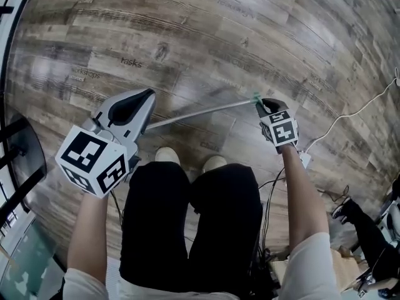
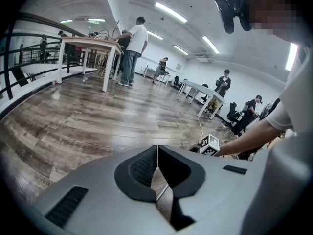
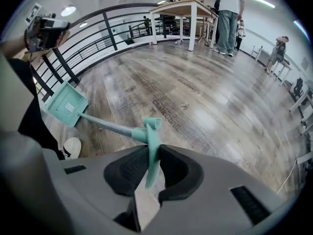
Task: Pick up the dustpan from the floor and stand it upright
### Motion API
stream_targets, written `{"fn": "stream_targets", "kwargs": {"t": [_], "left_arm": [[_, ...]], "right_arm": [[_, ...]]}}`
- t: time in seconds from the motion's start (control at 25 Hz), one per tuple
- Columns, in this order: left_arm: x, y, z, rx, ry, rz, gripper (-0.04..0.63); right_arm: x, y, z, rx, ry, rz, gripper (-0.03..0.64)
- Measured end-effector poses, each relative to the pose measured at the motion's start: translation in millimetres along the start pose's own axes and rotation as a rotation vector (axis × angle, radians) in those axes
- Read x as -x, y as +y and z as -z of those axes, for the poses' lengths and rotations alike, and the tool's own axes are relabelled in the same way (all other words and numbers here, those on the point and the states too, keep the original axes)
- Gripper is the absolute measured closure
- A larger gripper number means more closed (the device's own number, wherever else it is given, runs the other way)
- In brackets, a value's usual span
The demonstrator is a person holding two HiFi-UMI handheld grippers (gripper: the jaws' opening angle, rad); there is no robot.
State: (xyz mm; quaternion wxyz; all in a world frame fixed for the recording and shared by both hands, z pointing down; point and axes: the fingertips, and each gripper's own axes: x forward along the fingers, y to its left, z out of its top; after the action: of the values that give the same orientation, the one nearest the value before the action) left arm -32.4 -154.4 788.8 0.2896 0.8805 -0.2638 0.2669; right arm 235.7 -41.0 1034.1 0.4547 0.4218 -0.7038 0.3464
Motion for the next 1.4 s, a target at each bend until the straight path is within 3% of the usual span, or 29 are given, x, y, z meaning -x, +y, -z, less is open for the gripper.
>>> {"fn": "stream_targets", "kwargs": {"t": [0.16, 0.6, 0.92, 1.4], "left_arm": [[35, -29, -33, -0.007, 0.004, 0.013, 0.569], [132, -94, -118, 0.032, 0.023, 0.011, 0.569], [180, -129, -144, 0.073, 0.037, 0.012, 0.569], [216, -143, -149, 0.12, 0.017, 0.014, 0.569]], "right_arm": [[57, 3, -16, 0.025, 0.027, 0.034, 0.532], [210, -5, -77, 0.182, 0.077, 0.257, 0.531], [268, 11, -105, 0.192, 0.109, 0.222, 0.518], [302, 65, -134, 0.226, 0.116, 0.113, 0.52]]}}
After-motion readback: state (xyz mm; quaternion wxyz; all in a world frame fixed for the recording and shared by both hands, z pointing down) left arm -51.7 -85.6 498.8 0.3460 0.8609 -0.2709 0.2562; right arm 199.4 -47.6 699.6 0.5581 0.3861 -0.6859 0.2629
